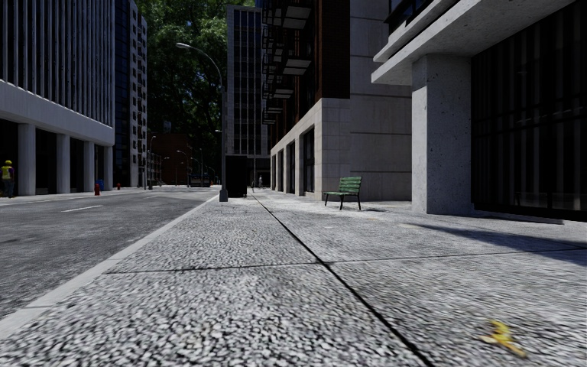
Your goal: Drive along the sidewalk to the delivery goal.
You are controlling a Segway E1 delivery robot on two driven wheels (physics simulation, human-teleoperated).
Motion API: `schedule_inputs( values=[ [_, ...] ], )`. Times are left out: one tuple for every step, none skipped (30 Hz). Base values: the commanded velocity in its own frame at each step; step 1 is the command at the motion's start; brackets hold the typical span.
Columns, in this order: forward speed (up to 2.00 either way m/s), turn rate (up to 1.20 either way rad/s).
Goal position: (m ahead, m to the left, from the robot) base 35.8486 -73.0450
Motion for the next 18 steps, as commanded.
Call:
schedule_inputs(
  values=[
    [0.0,0.0],
    [0.0,0.0],
    [0.0,0.0],
    [0.0,0.0],
    [0.0,0.0],
    [0.0,0.0],
    [0.0,0.0],
    [0.0,0.0],
    [0.0,0.0],
    [0.0,0.0],
    [0.0,0.0],
    [0.0,0.0],
    [0.0,0.0],
    [0.0,0.0],
    [0.0,0.0],
    [0.0,0.0],
    [0.0,0.0],
    [0.0,0.0]
  ],
)
